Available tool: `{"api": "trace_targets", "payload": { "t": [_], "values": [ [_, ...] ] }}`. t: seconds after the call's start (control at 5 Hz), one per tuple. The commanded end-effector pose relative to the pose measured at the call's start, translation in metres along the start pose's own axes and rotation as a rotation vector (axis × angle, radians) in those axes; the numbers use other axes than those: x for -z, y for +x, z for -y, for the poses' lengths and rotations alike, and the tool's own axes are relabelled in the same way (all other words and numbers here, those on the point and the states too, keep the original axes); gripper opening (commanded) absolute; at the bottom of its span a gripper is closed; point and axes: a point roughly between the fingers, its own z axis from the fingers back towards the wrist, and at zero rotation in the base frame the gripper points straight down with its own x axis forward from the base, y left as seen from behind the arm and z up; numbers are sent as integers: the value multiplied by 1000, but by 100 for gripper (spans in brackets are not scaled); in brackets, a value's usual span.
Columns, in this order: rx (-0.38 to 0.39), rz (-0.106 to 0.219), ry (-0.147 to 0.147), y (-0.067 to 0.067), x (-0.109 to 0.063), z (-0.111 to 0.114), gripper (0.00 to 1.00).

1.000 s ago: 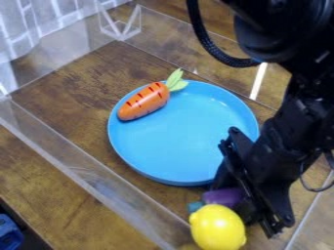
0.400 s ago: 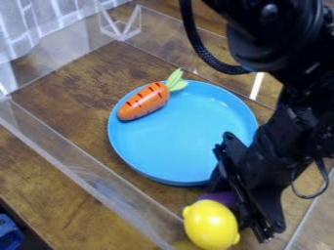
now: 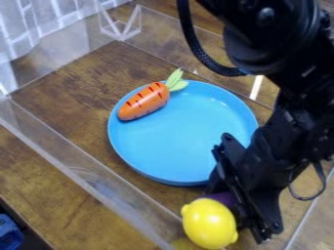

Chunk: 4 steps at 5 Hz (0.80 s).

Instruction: Put the lemon on the blue tray

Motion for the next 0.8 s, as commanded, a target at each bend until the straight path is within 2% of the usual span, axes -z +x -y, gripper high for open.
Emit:
{"api": "trace_targets", "payload": {
  "t": [0.0,0.6],
  "values": [
    [14,45,14,3,-10,3,0],
    [23,38,18,6,-1,4,0]
  ]
}}
